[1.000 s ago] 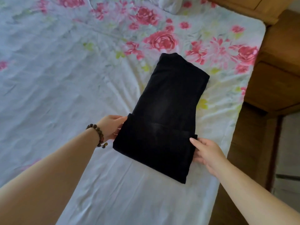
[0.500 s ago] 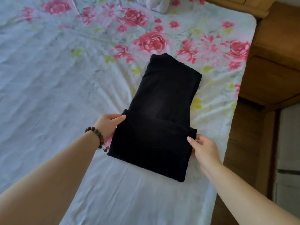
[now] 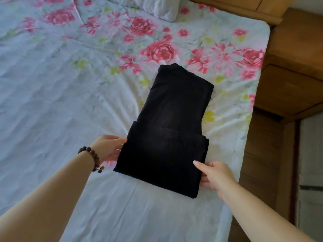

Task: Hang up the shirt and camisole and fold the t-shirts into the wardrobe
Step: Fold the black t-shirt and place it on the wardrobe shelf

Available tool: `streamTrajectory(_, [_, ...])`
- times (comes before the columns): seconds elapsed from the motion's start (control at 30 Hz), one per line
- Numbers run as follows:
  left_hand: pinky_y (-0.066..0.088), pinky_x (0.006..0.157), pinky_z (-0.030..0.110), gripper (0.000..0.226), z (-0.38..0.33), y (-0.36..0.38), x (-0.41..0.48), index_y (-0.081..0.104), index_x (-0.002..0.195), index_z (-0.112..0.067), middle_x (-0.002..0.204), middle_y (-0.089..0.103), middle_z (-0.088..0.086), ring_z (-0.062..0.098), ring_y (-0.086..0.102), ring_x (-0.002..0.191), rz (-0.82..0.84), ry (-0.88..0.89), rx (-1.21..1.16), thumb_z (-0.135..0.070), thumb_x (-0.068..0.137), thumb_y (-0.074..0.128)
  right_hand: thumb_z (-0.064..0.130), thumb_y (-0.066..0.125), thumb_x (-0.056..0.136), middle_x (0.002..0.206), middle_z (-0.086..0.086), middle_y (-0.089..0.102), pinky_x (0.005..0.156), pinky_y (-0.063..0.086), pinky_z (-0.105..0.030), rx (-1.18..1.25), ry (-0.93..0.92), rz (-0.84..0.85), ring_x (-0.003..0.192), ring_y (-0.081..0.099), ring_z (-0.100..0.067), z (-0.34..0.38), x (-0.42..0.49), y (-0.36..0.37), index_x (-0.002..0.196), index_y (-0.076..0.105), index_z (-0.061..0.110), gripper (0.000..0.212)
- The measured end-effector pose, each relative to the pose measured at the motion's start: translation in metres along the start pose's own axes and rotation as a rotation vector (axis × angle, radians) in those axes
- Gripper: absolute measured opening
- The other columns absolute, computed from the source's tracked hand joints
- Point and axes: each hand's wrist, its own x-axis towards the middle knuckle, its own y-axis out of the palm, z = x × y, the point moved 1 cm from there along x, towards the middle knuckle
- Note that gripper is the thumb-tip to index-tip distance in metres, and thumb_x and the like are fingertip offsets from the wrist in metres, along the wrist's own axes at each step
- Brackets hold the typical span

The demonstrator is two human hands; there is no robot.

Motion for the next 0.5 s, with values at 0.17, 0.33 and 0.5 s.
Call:
streamTrajectory(0.17, [0.057,0.085,0.041,0.02,0.021,-0.009,-0.014,0.07,0.099,-0.004,0.091,0.074,0.013,0.026,0.071,0.088,0.036,-0.009,0.143,-0.021,0.087,0.068,0.019,0.073,0.083,0.09,-0.013,0.073,0.073,0.06,-0.04,0.007,0.03,0.083,0.077,0.073,-0.026,-0.016,-0.025,0.002,0.096,0.064,-0.003,0.027])
streamTrajectory(0.33, [0.056,0.072,0.031,0.015,0.03,0.001,-0.02,0.069,0.092,-0.01,0.089,0.069,0.01,0.022,0.065,0.08,-0.057,0.118,0.394,-0.023,0.091,0.062,0.02,0.07,0.085,0.084,-0.017,0.072,0.072,0.059,-0.047,-0.166,-0.046,-0.033,0.076,0.07,-0.032,-0.032,-0.028,0.009,0.089,0.064,-0.005,0.025])
streamTrajectory(0.5, [0.053,0.068,0.036,0.017,0.041,0.013,-0.023,0.065,0.087,-0.014,0.083,0.067,0.007,0.027,0.063,0.08,-0.248,0.249,0.544,-0.028,0.093,0.057,0.027,0.068,0.086,0.081,-0.01,0.067,0.065,0.056,-0.037,-0.323,-0.156,-0.182,0.071,0.064,-0.024,-0.041,-0.037,0.013,0.089,0.062,0.003,0.025])
